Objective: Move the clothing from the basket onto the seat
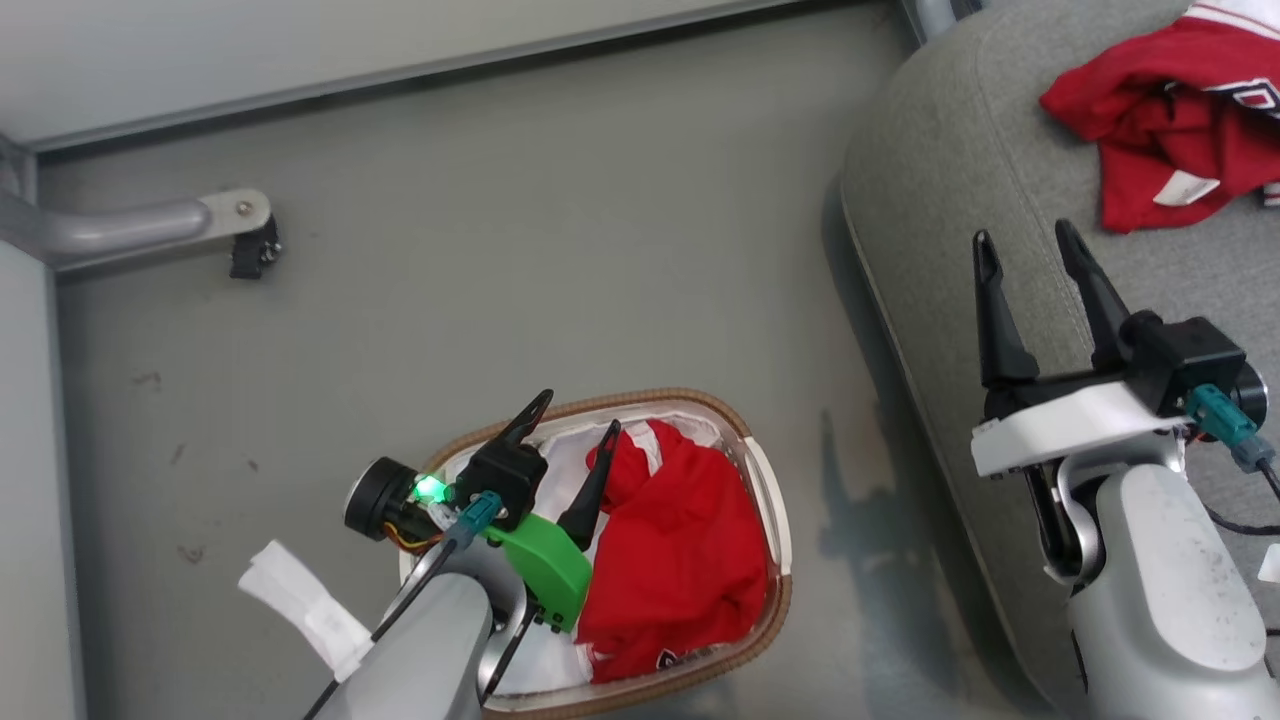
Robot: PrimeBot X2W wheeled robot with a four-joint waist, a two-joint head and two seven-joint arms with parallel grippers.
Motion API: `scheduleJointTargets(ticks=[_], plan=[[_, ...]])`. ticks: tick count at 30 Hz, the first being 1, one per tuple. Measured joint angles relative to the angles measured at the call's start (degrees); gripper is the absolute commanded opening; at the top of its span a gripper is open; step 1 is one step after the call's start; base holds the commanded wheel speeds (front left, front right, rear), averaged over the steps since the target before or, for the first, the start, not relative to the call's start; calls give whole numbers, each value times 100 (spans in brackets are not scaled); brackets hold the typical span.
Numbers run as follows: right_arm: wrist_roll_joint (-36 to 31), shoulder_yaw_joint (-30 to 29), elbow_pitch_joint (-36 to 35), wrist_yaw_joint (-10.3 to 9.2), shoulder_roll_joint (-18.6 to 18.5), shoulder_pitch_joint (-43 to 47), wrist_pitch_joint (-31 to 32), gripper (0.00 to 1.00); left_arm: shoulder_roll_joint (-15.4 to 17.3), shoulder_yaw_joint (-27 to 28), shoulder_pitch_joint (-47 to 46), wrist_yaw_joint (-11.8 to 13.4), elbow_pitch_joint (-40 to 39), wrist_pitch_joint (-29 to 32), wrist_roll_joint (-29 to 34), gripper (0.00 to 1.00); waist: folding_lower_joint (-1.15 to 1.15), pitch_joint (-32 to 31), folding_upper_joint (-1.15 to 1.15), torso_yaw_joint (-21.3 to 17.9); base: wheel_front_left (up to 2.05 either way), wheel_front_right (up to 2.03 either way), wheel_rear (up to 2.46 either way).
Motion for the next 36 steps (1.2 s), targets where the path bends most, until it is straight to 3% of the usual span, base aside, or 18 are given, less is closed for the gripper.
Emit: scheduleJointTargets(ticks=[8, 18, 34, 36], plan=[[268, 76, -227, 0, -3, -548, 0, 100, 185, -1160, -1039, -1, 1327, 1, 67, 100, 0, 970, 0, -349, 0, 0, 0], [604, 389, -403, 0, -5, -1055, 0, 100, 282, -1874, -1849, -1, 2205, 0, -63, 100, 1, 2160, 0, -807, 0, 0, 0], [873, 692, -825, 0, -3, -1558, 0, 100, 391, -2243, -2661, -1, 3161, 83, -391, 100, 1, 3464, 0, -1526, 0, 0, 0], [878, 710, -846, 0, -3, -1558, 0, 100, 360, -2314, -2660, 0, 3193, 109, -475, 36, 1, 3549, 0, -1593, 0, 0, 0]])
